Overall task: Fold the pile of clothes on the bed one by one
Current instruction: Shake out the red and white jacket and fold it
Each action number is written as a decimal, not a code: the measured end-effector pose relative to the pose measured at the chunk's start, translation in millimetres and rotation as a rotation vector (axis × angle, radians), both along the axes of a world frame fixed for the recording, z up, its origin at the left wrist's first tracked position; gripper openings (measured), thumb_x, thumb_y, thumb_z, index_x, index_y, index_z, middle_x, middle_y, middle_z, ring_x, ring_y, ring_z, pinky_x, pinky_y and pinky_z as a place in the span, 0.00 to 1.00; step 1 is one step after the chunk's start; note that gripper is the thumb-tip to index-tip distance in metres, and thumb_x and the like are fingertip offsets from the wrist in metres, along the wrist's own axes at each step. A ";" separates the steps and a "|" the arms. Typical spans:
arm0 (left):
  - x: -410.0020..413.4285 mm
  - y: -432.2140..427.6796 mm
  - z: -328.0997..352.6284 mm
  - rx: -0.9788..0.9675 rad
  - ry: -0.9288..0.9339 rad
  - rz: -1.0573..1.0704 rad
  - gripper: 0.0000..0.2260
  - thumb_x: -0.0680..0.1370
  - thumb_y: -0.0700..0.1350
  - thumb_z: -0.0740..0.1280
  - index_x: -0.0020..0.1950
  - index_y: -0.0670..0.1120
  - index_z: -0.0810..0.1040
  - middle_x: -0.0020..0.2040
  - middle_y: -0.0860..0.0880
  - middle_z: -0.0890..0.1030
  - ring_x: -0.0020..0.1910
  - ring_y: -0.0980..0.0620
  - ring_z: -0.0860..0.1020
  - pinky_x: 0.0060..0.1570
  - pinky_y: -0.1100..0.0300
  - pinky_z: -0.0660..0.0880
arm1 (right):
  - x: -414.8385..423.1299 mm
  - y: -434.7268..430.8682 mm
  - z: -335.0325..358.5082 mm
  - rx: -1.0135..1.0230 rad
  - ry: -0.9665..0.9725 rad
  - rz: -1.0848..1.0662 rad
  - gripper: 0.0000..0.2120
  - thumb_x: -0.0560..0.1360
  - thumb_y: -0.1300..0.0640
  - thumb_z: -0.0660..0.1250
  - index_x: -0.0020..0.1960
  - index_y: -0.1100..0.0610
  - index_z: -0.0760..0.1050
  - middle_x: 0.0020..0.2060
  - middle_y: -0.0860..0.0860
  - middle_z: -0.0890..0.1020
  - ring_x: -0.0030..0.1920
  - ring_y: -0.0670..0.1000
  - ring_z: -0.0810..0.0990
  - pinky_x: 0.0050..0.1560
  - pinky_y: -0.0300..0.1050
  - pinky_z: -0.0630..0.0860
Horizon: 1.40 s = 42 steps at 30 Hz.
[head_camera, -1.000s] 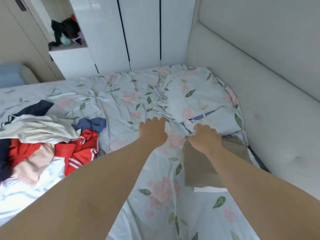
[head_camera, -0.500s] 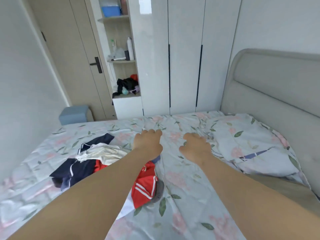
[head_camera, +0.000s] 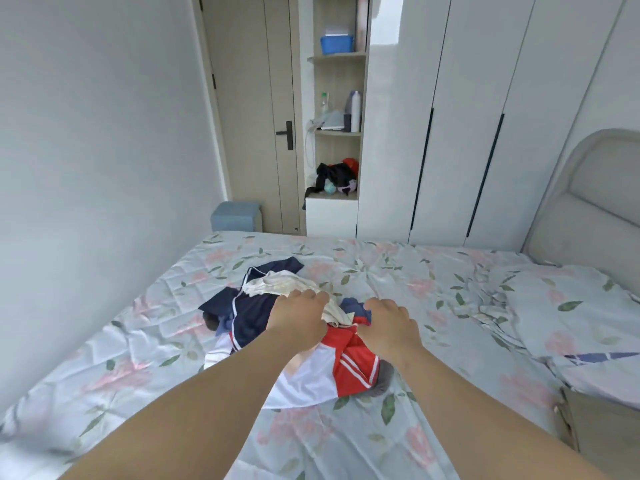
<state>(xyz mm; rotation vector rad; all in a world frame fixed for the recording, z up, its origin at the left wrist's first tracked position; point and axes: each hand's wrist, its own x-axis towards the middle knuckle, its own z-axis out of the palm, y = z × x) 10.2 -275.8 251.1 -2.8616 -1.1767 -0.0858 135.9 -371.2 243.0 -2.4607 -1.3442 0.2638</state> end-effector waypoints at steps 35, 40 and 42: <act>-150.6 246.9 -283.6 -0.436 0.338 -0.182 0.18 0.77 0.36 0.57 0.66 0.48 0.68 0.60 0.49 0.73 0.59 0.46 0.70 0.54 0.56 0.66 | -142.3 199.5 -232.8 -0.487 0.337 -0.170 0.19 0.77 0.54 0.57 0.68 0.50 0.64 0.66 0.50 0.68 0.65 0.54 0.67 0.62 0.47 0.65; -141.8 261.1 -361.8 -0.482 0.378 -0.217 0.19 0.75 0.33 0.58 0.64 0.47 0.68 0.61 0.49 0.72 0.62 0.47 0.68 0.55 0.56 0.65 | -137.7 212.0 -289.4 -0.551 0.366 -0.159 0.20 0.77 0.54 0.58 0.69 0.50 0.63 0.68 0.50 0.66 0.66 0.53 0.66 0.63 0.47 0.63; -139.6 266.9 -391.9 -0.457 0.378 -0.229 0.18 0.76 0.35 0.59 0.66 0.46 0.67 0.64 0.50 0.69 0.67 0.47 0.64 0.58 0.57 0.64 | -136.0 211.3 -313.6 -0.585 0.341 -0.126 0.20 0.78 0.54 0.57 0.70 0.50 0.63 0.68 0.49 0.66 0.65 0.53 0.67 0.63 0.46 0.64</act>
